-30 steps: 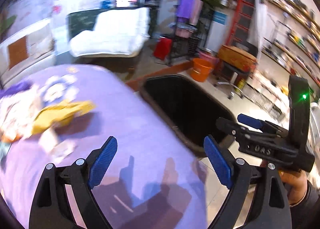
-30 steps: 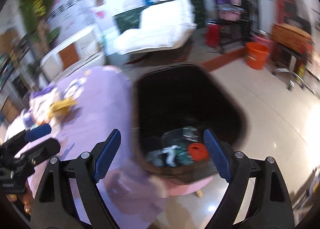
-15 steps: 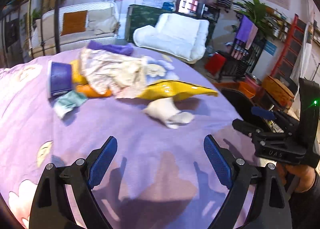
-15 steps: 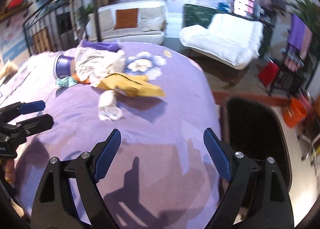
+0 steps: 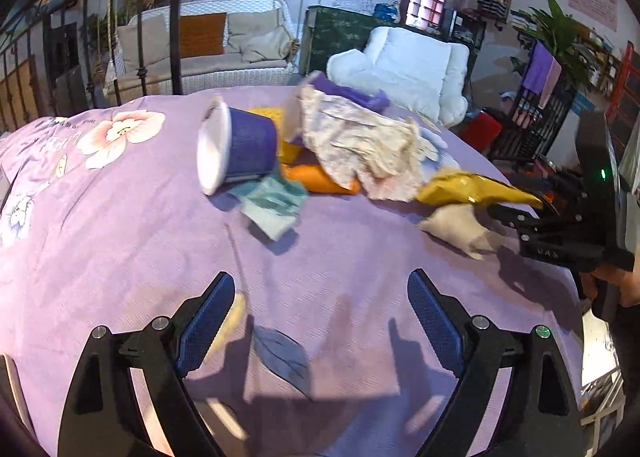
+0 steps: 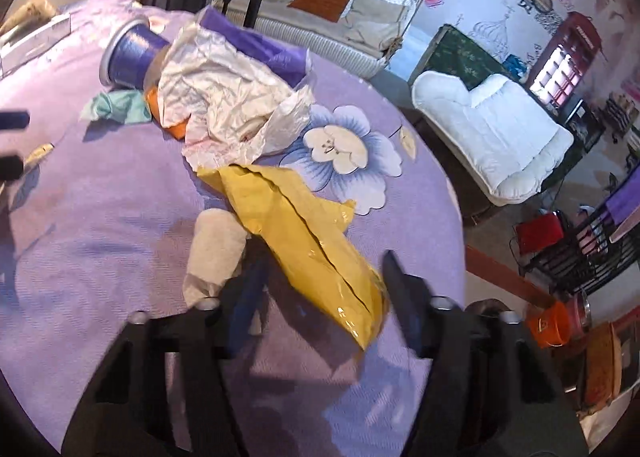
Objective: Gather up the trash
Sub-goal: 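Grasp the blue-and-white cup with the left tool while the right tool grasps the yellow snack bag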
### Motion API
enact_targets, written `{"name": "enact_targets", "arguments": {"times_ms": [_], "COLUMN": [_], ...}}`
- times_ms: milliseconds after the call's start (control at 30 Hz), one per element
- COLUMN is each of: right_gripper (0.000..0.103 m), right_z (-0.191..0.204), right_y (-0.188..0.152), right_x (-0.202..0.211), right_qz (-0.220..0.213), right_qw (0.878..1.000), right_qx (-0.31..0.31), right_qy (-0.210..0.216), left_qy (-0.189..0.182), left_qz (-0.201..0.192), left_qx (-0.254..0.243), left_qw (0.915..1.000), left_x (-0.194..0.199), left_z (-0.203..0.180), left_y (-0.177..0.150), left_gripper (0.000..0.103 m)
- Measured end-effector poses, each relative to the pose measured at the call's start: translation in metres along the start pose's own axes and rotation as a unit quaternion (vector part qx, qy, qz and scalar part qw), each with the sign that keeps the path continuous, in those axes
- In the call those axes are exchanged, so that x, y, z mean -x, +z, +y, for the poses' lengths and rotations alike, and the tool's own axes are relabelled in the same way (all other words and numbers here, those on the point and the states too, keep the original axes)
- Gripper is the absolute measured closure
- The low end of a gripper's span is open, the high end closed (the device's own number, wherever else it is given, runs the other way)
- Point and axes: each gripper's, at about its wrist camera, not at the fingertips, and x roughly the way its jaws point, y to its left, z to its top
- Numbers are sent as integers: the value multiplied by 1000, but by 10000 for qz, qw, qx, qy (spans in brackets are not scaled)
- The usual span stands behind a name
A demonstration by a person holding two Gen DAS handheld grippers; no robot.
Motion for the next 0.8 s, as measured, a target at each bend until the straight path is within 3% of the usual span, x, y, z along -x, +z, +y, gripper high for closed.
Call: {"name": "enact_targets", "arguments": {"times_ms": [67, 200, 300, 467, 533, 700, 800], "right_gripper": [79, 88, 90, 91, 91, 92, 92], "right_z": [1, 5, 5, 4, 1, -10, -19], "right_y": [-1, -5, -10, -18, -23, -32, -39], "right_x": [-7, -4, 3, 16, 19, 28, 37], "right_qz": [112, 54, -15, -123, -138, -164, -281], "right_qw": [9999, 9998, 9996, 9990, 9985, 9967, 9929], "right_qx": [24, -31, -165, -308, -449, -757, -1126], "right_qy": [101, 176, 246, 296, 292, 261, 278], "left_qy": [21, -29, 16, 7, -23, -286, -124], "left_qz": [-3, -60, -14, 27, 69, 146, 58], "left_qx": [166, 381, 347, 152, 119, 36, -42], "left_qw": [9999, 9993, 9994, 9999, 9999, 9995, 9999], "left_x": [-8, -21, -38, -62, -70, -79, -71], "left_z": [18, 46, 59, 60, 59, 51, 46], "left_y": [13, 39, 59, 82, 87, 85, 80], "left_gripper": [17, 25, 36, 44, 52, 86, 94]}}
